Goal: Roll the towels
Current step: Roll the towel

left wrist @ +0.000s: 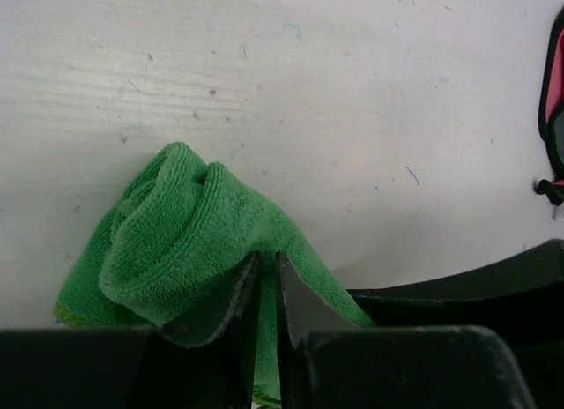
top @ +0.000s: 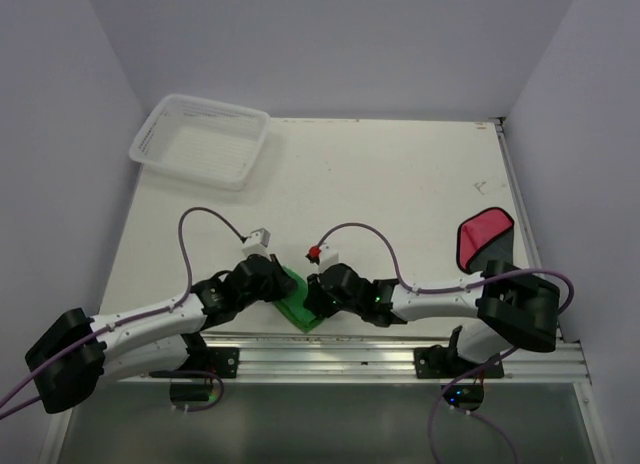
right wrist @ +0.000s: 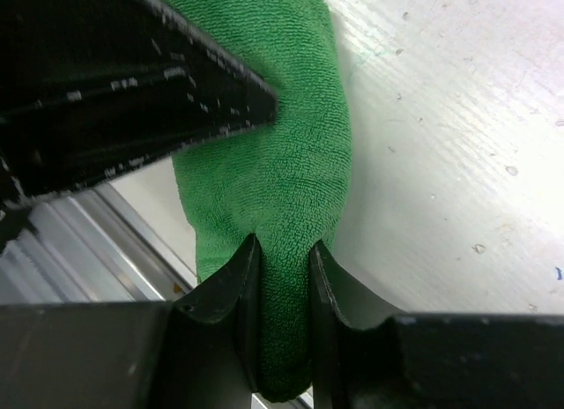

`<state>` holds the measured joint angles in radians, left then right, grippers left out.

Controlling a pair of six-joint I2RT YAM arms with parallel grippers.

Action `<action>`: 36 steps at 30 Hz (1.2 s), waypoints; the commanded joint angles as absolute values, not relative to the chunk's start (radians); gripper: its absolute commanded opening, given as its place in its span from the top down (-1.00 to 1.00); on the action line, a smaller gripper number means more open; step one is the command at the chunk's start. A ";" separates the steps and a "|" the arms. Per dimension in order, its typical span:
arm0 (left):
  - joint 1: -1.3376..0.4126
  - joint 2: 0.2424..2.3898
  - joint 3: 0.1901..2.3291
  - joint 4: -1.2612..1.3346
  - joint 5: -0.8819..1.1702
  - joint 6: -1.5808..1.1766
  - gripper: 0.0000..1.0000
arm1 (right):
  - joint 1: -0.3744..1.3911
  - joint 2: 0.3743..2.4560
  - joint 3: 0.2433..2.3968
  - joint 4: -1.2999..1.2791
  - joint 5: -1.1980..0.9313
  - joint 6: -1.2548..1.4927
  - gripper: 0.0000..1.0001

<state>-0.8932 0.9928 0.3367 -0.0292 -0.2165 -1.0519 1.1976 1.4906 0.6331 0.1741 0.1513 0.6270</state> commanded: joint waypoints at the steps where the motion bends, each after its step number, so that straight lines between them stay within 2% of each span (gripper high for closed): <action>1: -0.876 0.991 0.419 -0.202 -0.350 -0.974 0.66 | 1.267 1.476 0.644 0.042 0.322 0.551 0.74; 6: -0.833 0.986 0.503 -0.227 -0.354 -0.921 0.61 | 1.324 1.506 0.710 0.003 0.619 0.506 0.68; 10: -0.799 0.999 0.541 -0.227 -0.334 -0.908 0.61 | 1.364 1.552 0.758 0.003 0.767 0.442 0.68; 24: -0.787 1.051 0.592 -0.190 -0.285 -0.899 0.60 | 1.545 1.741 0.884 -0.066 0.974 0.310 0.62; 36: -0.788 1.065 0.436 -0.086 -0.202 -0.959 0.62 | 1.578 1.824 0.956 -0.109 0.996 0.316 0.46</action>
<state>-0.7925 1.0710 0.4698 -0.1287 -0.2207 -0.9352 1.5711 1.8019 0.9314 -0.0677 1.0050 0.3050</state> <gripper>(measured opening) 0.190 0.271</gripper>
